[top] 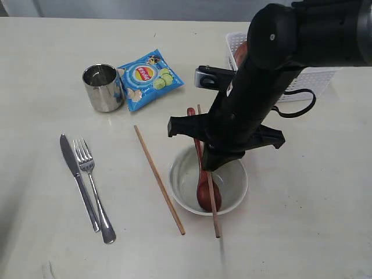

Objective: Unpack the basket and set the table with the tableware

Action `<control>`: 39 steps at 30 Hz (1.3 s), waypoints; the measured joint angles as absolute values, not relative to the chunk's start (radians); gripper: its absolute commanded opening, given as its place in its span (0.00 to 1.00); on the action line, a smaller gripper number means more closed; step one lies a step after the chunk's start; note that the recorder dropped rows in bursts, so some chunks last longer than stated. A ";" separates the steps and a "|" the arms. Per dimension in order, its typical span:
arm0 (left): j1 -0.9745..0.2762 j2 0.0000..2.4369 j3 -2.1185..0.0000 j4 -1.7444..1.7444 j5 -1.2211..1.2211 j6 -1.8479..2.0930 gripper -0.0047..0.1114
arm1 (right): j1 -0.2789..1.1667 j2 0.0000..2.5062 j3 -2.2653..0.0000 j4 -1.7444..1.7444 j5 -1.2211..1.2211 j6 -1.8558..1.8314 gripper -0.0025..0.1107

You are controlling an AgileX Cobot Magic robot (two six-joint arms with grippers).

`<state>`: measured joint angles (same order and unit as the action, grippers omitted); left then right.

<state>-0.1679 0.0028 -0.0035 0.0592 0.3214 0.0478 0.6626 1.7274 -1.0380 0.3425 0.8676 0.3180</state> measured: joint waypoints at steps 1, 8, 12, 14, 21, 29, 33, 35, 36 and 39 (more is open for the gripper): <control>-0.168 0.003 -0.003 0.059 0.321 0.048 0.04 | 0.663 1.727 -1.038 0.343 0.868 0.316 0.04; -0.168 0.003 -0.003 0.059 0.321 0.048 0.04 | 0.663 1.727 -1.038 0.343 0.868 0.316 0.41; -0.168 0.003 -0.003 0.059 0.321 0.048 0.04 | 0.663 1.727 -1.038 0.343 0.868 0.314 0.43; -0.168 0.003 -0.003 0.059 0.321 0.048 0.04 | 0.663 1.725 -1.038 0.343 0.870 0.300 0.43; -0.168 0.003 -0.003 0.059 0.321 0.048 0.04 | 0.663 1.639 -1.090 0.303 0.935 0.255 0.43; -0.168 0.003 -0.003 0.059 0.321 0.048 0.04 | 0.663 1.427 -1.130 0.164 1.010 0.233 0.33; -0.168 0.003 -0.003 0.059 0.321 0.048 0.04 | 0.663 1.261 -1.130 0.087 1.016 0.233 0.02; -0.168 0.003 -0.003 0.059 0.321 0.048 0.04 | 0.663 1.169 -1.130 0.068 1.016 0.233 0.02; -0.168 0.003 -0.003 0.059 0.321 0.048 0.04 | 0.663 1.133 -1.130 0.063 1.016 0.233 0.02; -0.168 0.003 -0.003 0.059 0.321 0.048 0.04 | 0.663 0.997 -1.130 0.051 1.016 0.226 0.02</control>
